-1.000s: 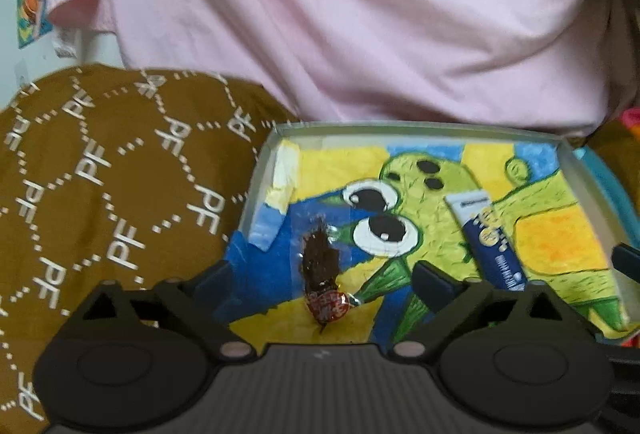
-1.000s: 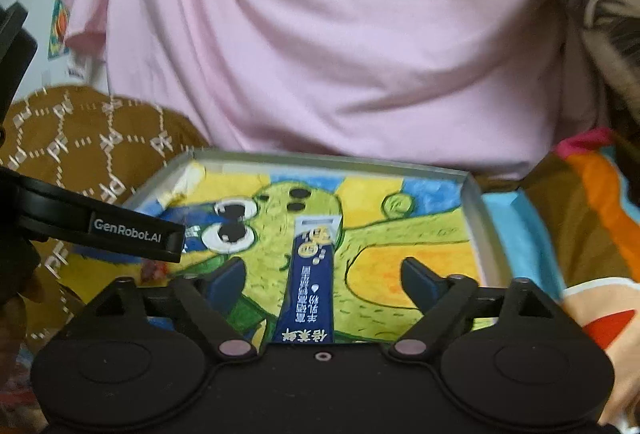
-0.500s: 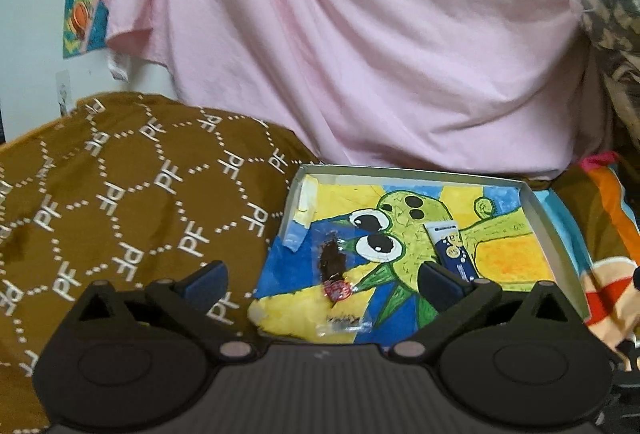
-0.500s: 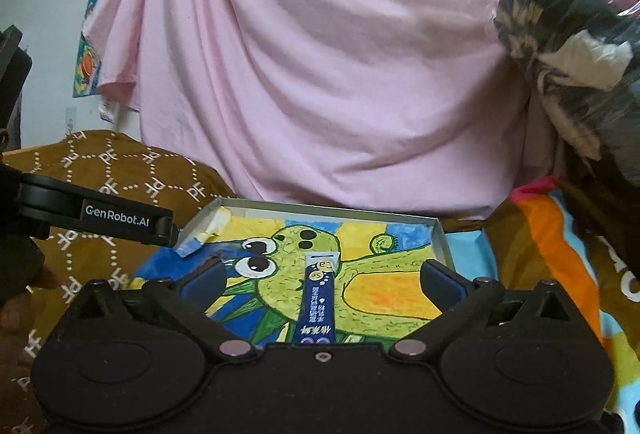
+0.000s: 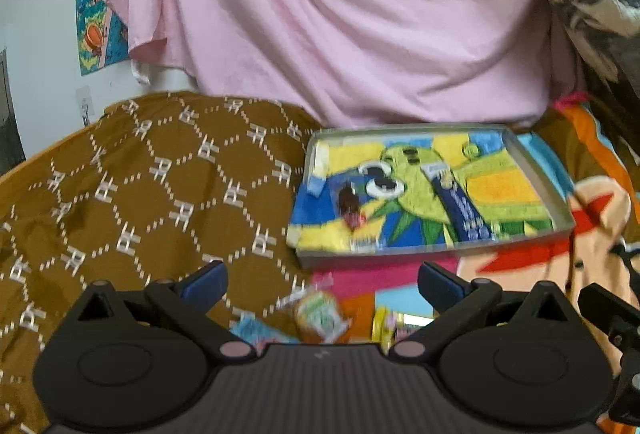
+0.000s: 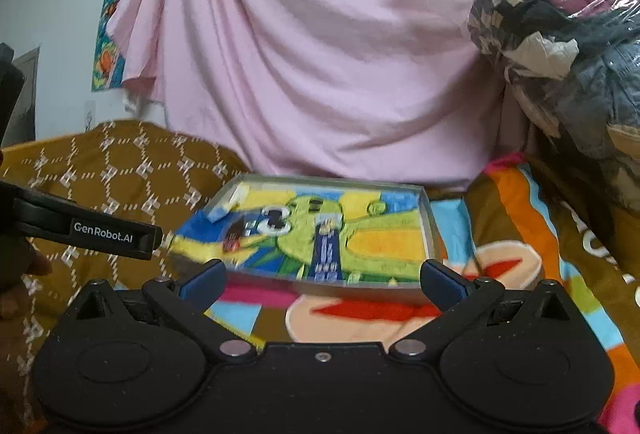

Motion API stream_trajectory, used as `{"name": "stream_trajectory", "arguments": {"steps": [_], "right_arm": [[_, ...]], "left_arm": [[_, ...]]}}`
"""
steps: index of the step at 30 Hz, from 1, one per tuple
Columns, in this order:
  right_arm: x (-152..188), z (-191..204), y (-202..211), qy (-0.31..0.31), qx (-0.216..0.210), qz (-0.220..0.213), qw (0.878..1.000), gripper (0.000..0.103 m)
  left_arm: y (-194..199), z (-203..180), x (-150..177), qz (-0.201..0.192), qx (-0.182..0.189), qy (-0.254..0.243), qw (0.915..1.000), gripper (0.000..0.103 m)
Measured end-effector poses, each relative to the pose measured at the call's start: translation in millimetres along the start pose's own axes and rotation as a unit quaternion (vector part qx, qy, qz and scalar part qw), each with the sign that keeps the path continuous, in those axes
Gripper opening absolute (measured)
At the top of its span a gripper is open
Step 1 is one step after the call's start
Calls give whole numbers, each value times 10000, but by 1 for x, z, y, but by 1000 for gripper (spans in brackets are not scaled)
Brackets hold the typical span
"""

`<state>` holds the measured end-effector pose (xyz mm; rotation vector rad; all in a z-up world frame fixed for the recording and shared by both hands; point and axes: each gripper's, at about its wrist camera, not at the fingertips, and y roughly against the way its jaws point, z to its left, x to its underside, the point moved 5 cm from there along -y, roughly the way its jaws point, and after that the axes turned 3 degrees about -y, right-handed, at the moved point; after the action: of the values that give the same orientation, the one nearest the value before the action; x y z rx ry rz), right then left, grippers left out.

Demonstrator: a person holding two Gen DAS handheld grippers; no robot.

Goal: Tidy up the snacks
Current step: 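Withdraw both tools from the tray back toward the snack pile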

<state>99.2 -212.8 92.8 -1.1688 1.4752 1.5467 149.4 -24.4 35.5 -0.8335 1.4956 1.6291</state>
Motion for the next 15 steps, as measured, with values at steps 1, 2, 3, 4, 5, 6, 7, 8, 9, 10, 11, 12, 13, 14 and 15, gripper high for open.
{"name": "stream_trajectory", "arguments": {"steps": [1, 2, 3, 4, 5, 6, 7, 8, 9, 10, 11, 12, 13, 14, 15], "right_arm": [[5, 1, 5, 27, -2, 43, 10000, 102], [9, 3, 9, 45, -10, 80, 10000, 102], [13, 4, 12, 57, -23, 90, 9999, 102], [18, 5, 16, 57, -32, 133, 9999, 102], [22, 6, 20, 54, -44, 178, 9998, 102], [26, 7, 23, 52, -49, 219, 9997, 102], [30, 8, 26, 54, -52, 259, 9996, 102], [33, 9, 28, 64, -55, 289, 9995, 102], [36, 10, 31, 83, -54, 321, 9994, 102], [40, 11, 33, 98, -48, 372, 9992, 102], [44, 12, 35, 100, -55, 428, 9990, 102], [49, 13, 36, 98, -67, 510, 9986, 102], [52, 13, 37, 90, -65, 590, 9982, 102], [56, 13, 37, 74, -59, 674, 9977, 102], [60, 13, 38, 53, -71, 744, 9972, 102]], "left_arm": [[2, 0, 5, 33, -9, -11, 10000, 103], [3, 0, 11, 75, -22, -26, 10000, 103], [5, 1, 15, 118, -28, -51, 9999, 103], [7, 1, 20, 152, -35, -62, 9999, 103], [8, 2, 25, 187, -43, -68, 9998, 103], [9, 3, 29, 226, -46, -66, 9997, 103], [10, 3, 34, 269, -41, -61, 9996, 103], [10, 3, 38, 322, -36, -70, 9994, 103], [11, 3, 43, 367, -42, -89, 9993, 103], [11, 3, 47, 399, -52, -106, 9991, 103], [12, 4, 50, 429, -57, -118, 9990, 103], [12, 4, 54, 472, -59, -128, 9988, 103], [12, 3, 59, 522, -52, -137, 9985, 103], [12, 3, 63, 576, -40, -150, 9982, 103], [12, 2, 67, 633, -30, -168, 9979, 103]]}}
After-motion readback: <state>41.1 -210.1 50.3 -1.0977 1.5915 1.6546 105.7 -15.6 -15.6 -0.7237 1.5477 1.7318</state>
